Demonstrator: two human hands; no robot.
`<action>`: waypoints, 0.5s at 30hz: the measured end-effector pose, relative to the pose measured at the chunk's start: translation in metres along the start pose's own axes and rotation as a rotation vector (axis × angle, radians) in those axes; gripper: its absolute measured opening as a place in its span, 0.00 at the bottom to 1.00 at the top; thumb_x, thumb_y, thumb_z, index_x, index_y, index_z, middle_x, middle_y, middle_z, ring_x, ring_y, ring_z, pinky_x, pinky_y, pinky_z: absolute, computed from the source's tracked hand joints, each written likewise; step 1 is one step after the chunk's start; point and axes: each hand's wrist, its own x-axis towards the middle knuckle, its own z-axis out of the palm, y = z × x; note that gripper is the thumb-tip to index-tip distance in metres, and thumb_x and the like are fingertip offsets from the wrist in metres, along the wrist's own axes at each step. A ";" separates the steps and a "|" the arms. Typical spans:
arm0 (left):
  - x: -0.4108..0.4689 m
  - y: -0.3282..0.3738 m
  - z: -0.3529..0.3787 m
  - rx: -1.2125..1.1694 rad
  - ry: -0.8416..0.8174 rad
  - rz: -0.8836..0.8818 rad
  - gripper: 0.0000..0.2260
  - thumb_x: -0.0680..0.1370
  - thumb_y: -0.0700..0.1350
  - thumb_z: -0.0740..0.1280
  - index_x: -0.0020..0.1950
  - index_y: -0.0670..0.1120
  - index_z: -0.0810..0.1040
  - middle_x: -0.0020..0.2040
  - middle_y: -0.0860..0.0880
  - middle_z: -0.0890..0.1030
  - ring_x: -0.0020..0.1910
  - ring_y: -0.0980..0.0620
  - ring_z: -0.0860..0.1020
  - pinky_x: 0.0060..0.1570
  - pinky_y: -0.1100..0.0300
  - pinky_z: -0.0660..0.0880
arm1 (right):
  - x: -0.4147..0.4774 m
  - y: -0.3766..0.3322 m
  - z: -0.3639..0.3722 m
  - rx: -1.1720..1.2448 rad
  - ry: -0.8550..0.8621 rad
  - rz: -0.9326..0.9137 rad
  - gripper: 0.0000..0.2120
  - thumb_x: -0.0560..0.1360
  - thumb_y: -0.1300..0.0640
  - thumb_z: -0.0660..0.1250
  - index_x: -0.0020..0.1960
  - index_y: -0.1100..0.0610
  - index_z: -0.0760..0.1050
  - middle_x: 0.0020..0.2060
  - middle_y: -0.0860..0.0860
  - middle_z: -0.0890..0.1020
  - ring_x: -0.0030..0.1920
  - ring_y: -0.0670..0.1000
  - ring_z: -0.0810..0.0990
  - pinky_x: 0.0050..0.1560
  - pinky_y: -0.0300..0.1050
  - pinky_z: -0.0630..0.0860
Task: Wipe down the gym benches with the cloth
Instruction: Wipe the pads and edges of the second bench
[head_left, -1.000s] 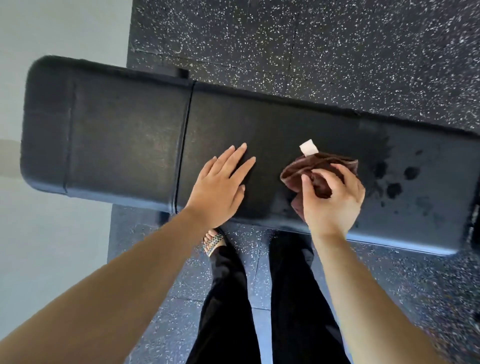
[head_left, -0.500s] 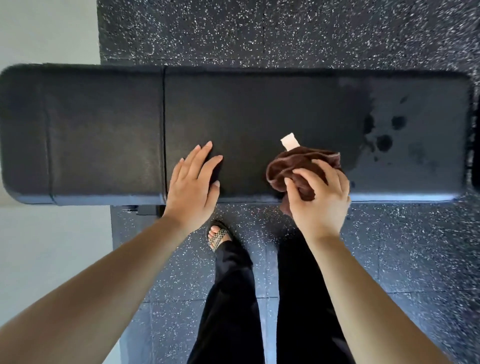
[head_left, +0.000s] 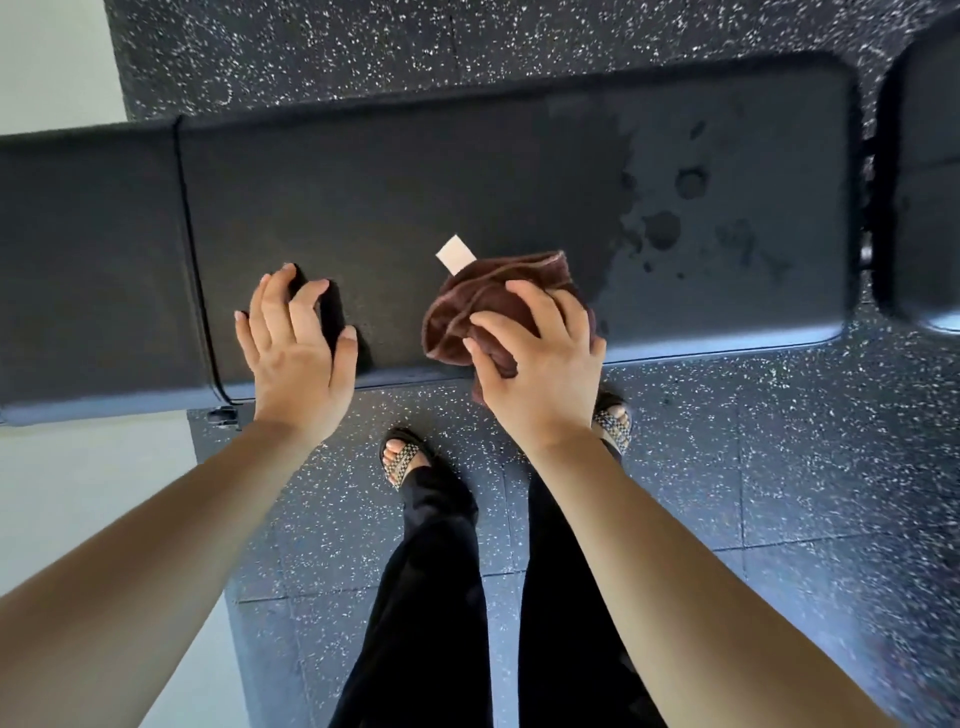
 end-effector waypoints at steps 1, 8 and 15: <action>0.002 0.008 0.000 -0.001 -0.008 -0.030 0.21 0.75 0.48 0.58 0.68 0.45 0.62 0.73 0.42 0.59 0.73 0.42 0.55 0.69 0.36 0.47 | 0.001 0.012 -0.007 0.000 0.011 0.007 0.07 0.70 0.49 0.72 0.48 0.45 0.82 0.59 0.48 0.79 0.59 0.59 0.75 0.48 0.56 0.72; 0.023 0.093 0.018 0.018 -0.076 -0.018 0.24 0.77 0.48 0.60 0.72 0.48 0.60 0.75 0.44 0.56 0.74 0.43 0.52 0.67 0.32 0.45 | 0.049 0.090 -0.059 0.027 0.072 0.241 0.08 0.71 0.46 0.70 0.49 0.43 0.81 0.60 0.43 0.77 0.62 0.55 0.71 0.52 0.55 0.70; 0.032 0.172 0.045 0.046 -0.111 -0.174 0.27 0.77 0.51 0.58 0.74 0.47 0.55 0.77 0.40 0.49 0.75 0.41 0.47 0.68 0.34 0.46 | 0.057 0.105 -0.075 0.049 -0.074 0.192 0.10 0.72 0.46 0.69 0.52 0.43 0.81 0.64 0.44 0.75 0.64 0.55 0.68 0.52 0.54 0.66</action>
